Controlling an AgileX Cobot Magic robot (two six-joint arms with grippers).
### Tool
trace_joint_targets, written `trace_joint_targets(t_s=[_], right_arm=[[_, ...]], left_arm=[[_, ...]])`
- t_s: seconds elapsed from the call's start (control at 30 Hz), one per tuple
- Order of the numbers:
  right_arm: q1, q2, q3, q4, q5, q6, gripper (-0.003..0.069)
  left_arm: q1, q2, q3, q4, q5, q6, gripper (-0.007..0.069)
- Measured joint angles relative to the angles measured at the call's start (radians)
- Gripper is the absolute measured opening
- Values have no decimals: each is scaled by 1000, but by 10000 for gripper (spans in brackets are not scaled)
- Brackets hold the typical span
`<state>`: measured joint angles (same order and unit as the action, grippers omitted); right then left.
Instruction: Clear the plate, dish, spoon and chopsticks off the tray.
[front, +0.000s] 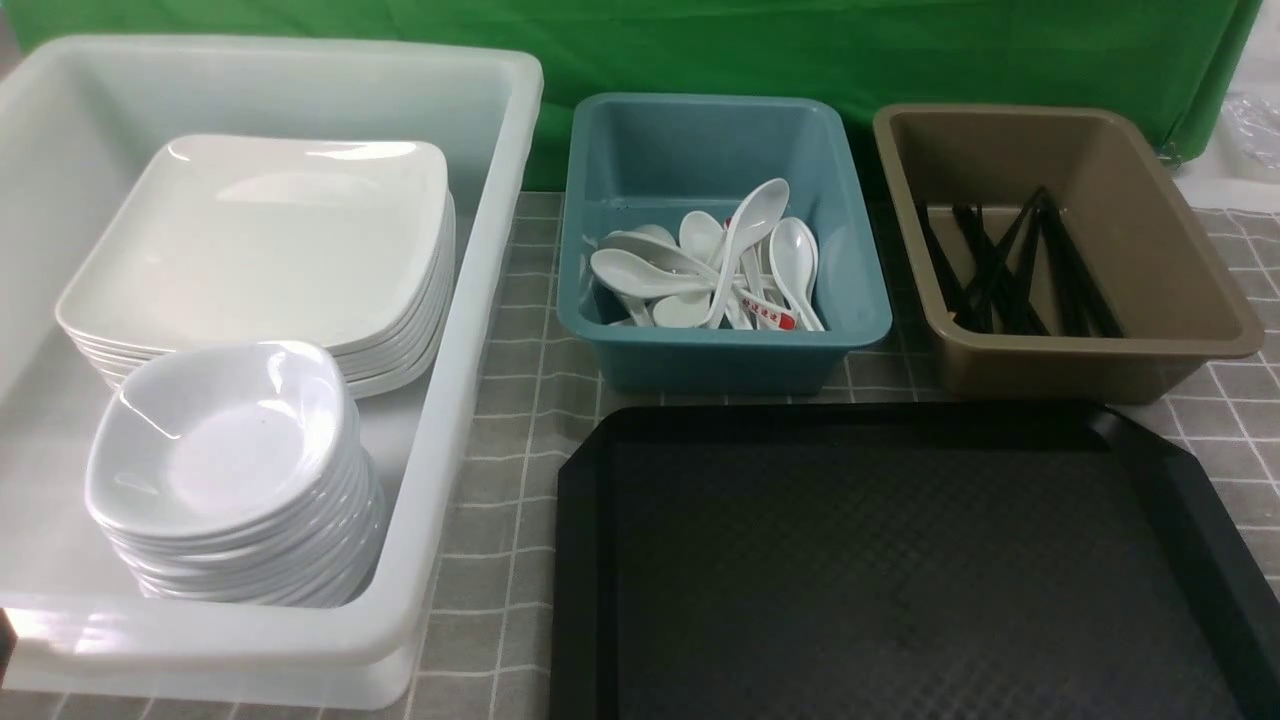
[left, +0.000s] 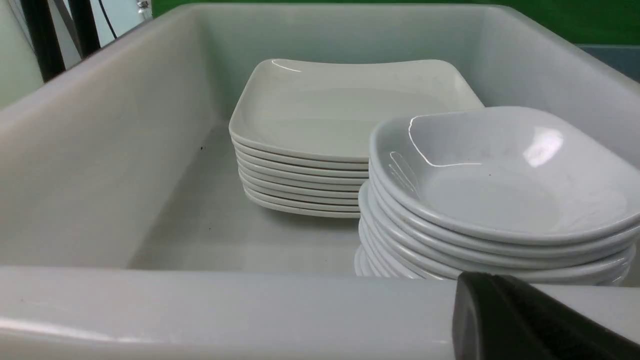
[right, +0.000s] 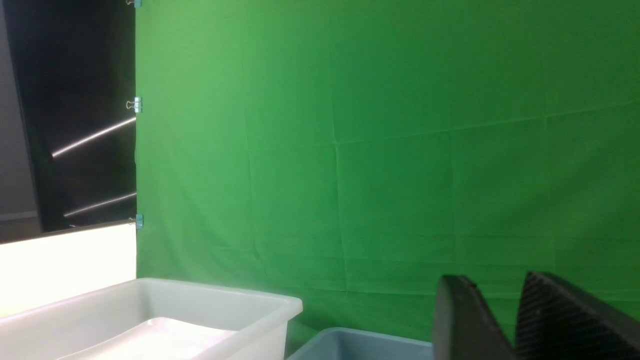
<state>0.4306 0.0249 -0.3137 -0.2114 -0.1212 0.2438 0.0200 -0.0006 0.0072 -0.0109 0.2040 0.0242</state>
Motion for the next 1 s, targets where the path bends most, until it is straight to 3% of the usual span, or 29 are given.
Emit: trace_joint_targets(t_s=[0.87,0.97,1.0], right_arm=[[0,0,0,1,0,0,235],[0,0,0,51,9,-34,235],[0,0,0,116,28,-116,235]], left_arm=[[0,0,0,0,0,3,3],[0,0,0,0,0,3,3],[0,0,0,0,0,3,3]])
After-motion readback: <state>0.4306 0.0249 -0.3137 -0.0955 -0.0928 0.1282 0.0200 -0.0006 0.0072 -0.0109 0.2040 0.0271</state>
